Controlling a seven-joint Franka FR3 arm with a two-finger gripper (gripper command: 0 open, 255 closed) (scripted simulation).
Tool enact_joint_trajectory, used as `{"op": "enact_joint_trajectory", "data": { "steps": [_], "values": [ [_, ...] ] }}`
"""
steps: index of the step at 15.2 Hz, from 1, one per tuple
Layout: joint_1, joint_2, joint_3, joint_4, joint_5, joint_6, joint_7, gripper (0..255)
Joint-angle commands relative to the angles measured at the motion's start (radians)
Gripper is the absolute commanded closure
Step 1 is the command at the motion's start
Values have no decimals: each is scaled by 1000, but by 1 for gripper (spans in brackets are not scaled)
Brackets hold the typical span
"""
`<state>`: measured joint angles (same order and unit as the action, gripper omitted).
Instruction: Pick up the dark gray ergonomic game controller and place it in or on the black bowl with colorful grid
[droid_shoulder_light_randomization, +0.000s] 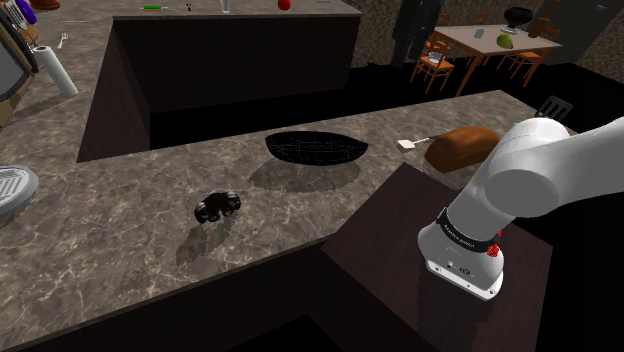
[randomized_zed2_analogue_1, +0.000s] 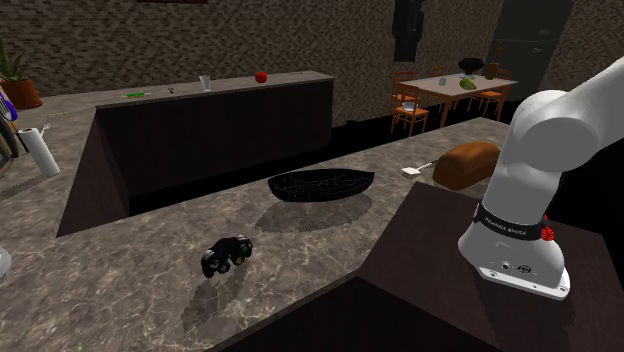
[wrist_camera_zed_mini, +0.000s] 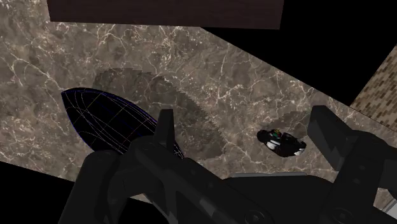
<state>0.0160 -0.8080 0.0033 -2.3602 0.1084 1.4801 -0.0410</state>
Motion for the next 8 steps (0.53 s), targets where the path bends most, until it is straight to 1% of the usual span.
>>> {"op": "enact_joint_trajectory", "data": {
  "steps": [1,8],
  "values": [
    [0,0,0,0,0,0,0,0],
    [43,123,48,-113,25,264,-45,0]
  ]
}}
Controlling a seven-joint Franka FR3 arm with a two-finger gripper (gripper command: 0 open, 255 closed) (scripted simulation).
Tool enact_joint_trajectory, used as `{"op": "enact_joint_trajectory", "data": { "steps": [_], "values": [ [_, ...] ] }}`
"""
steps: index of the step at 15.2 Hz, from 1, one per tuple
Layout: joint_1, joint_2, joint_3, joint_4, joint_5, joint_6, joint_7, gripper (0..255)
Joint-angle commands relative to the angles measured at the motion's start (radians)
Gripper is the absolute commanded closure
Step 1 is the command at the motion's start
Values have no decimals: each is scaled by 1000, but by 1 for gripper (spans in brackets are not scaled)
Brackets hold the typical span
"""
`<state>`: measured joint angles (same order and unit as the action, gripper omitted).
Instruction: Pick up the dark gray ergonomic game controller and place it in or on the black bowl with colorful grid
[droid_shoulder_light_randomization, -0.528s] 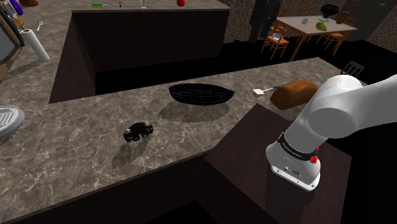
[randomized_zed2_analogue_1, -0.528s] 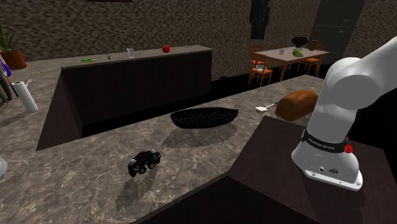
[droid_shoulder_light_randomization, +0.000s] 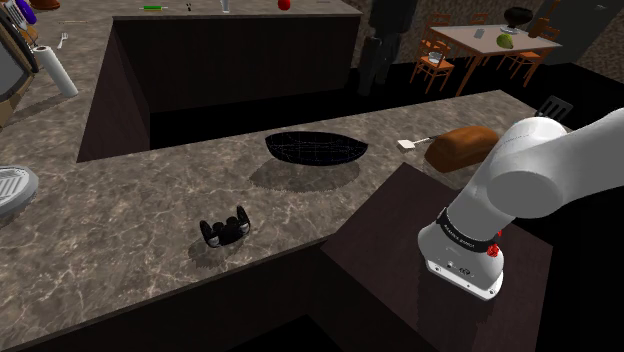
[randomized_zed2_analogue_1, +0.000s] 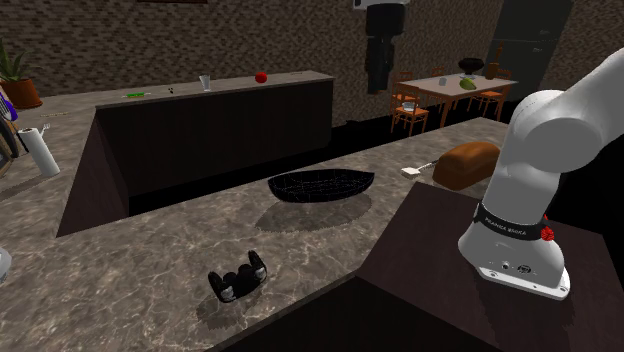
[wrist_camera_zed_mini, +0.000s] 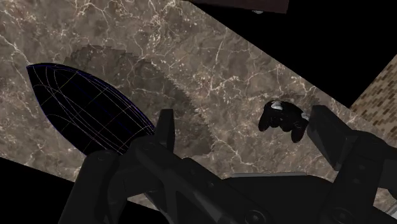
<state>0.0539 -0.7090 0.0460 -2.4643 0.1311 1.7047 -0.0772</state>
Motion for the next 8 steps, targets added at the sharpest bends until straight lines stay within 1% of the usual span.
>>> {"op": "enact_joint_trajectory", "data": {
  "steps": [1,8],
  "values": [
    [12,47,12,-20,5,77,-15,0],
    [53,249,62,-53,23,341,-55,0]
  ]
}}
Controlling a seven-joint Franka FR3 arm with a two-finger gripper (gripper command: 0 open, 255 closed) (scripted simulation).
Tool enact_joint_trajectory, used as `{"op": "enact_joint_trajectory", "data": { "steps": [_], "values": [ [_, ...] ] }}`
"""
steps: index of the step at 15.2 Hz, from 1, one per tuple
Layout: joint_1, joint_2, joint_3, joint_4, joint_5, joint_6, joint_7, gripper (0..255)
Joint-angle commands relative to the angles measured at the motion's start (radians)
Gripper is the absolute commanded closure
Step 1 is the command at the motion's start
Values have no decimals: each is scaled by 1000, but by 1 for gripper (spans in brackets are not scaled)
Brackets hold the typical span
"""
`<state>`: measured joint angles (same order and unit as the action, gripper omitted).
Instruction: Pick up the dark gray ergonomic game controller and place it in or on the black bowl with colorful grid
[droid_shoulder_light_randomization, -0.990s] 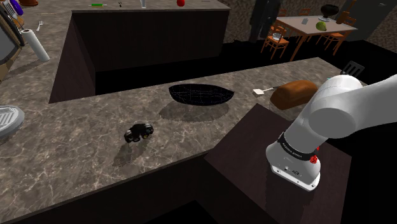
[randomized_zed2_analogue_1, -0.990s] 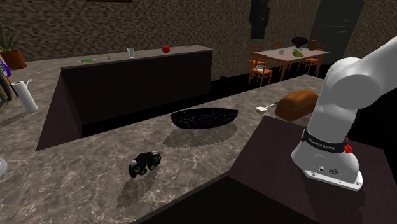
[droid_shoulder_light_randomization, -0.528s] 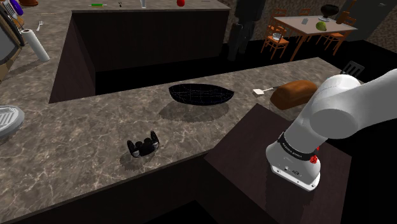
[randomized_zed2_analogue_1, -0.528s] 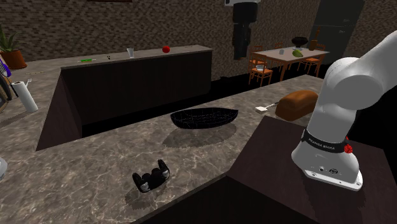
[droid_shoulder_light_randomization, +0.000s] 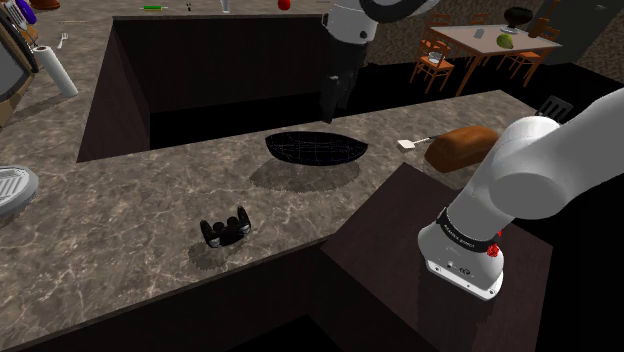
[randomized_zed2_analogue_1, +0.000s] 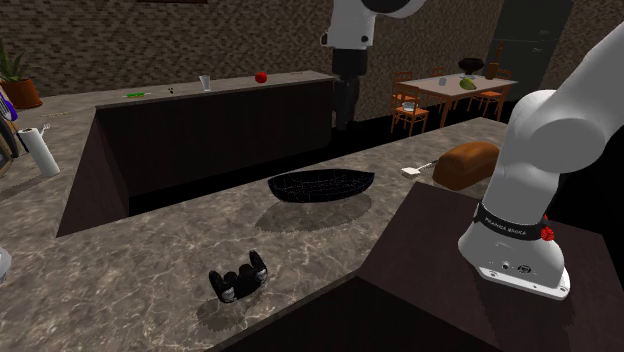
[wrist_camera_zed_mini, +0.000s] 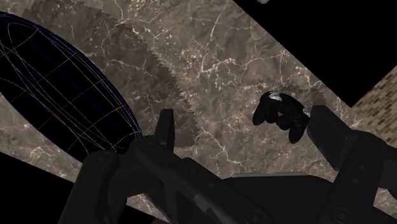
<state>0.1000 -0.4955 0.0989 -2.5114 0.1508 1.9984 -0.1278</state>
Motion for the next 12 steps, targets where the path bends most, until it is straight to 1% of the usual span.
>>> {"op": "enact_joint_trajectory", "data": {
  "steps": [1,7,12],
  "values": [
    [12,69,16,-5,4,84,-10,0],
    [39,285,60,31,-4,289,-31,0],
    [57,478,91,99,-41,433,-31,0]
  ]
}}
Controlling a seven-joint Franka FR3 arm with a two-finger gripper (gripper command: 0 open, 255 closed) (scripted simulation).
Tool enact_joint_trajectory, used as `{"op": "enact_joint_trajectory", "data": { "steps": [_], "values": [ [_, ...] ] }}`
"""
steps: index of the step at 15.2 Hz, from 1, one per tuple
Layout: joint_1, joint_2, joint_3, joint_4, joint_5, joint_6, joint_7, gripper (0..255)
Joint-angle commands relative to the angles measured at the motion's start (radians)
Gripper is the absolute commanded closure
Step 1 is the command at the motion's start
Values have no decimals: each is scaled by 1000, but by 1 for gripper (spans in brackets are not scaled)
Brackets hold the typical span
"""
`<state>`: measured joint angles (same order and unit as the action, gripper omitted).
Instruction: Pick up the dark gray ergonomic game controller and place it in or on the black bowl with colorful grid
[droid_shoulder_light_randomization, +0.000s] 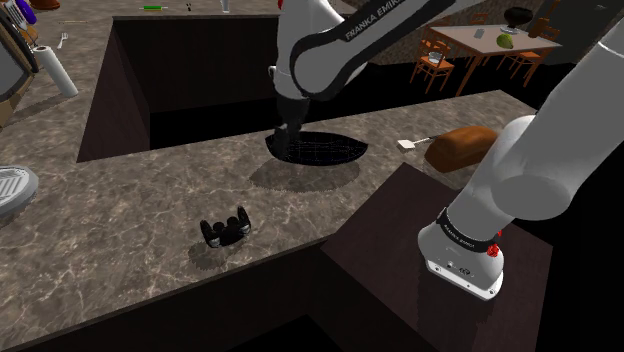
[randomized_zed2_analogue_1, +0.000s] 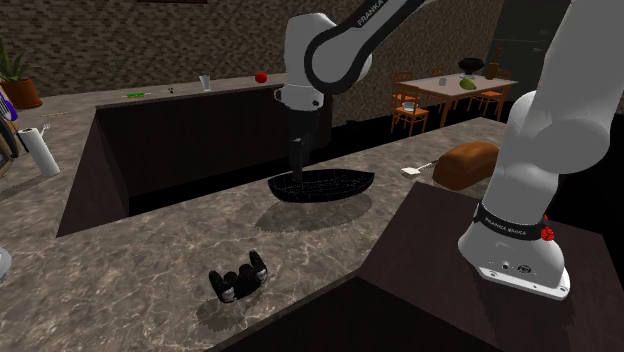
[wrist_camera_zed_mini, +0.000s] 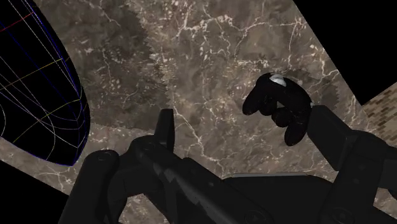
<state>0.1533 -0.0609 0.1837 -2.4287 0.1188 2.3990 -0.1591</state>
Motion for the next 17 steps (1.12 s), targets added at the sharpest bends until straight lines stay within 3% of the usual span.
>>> {"op": "enact_joint_trajectory", "data": {
  "steps": [1,9,17],
  "values": [
    [8,83,11,34,-21,58,3,0],
    [67,395,14,216,-144,212,42,0],
    [162,696,-22,473,-246,280,62,0]
  ]
}}
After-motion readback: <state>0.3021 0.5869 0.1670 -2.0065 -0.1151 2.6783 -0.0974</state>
